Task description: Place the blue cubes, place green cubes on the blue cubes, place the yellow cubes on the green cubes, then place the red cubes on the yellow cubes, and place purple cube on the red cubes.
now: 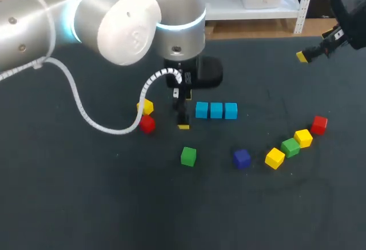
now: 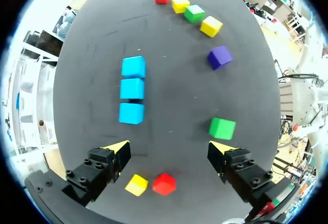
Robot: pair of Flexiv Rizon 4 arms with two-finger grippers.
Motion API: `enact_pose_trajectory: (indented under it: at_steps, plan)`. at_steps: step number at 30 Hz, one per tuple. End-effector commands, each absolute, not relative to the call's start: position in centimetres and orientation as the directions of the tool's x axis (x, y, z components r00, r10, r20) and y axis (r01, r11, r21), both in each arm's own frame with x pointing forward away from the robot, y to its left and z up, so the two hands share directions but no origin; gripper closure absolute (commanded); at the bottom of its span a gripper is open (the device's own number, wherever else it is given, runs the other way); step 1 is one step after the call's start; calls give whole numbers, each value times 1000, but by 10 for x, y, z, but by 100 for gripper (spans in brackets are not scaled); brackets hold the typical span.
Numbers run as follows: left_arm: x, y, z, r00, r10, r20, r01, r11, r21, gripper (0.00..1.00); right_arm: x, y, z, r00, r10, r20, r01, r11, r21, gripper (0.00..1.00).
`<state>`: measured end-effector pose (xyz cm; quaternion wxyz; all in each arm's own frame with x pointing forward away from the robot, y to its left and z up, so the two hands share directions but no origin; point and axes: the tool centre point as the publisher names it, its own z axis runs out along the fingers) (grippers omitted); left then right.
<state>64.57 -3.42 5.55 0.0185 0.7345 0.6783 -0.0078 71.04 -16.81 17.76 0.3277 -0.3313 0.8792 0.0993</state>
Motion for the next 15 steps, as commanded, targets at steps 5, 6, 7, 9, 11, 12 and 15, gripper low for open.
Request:
enact_pose_trajectory:
  at_steps: [5, 6, 7, 9, 11, 12, 15]
  plan:
    - [609, -33, 60, 50, 999, -18, 993, -48, 112, 0, 709, -168, 178, -567, -517, -641, -646, 762, -44, 0]
    - [603, -34, 62, 57, 998, -28, 993, -54, 107, 0, 709, -168, 178, -567, -517, -641, -646, 762, -44, 0]
    - [597, -34, 62, 62, 998, -31, 993, -58, 103, 0, 709, -168, 178, -567, -517, -641, -646, 762, -44, 0]
    - [588, -34, 59, 62, 998, -31, 993, -59, 98, 0, 709, -168, 178, -567, -517, -641, -646, 762, -44, 0]
    - [581, -33, 56, 56, 997, -48, 995, -52, 81, 0, 709, -168, 178, -567, -517, -641, -646, 762, -44, 0]
    - [578, -33, 55, 56, 997, -55, 996, -52, 76, 0, 709, -168, 178, -567, -517, -641, -646, 762, -44, 0]
    - [569, -33, 54, 67, 996, -56, 997, -65, 48, 0, 709, -168, 178, -567, -517, -641, -646, 762, -44, 0]
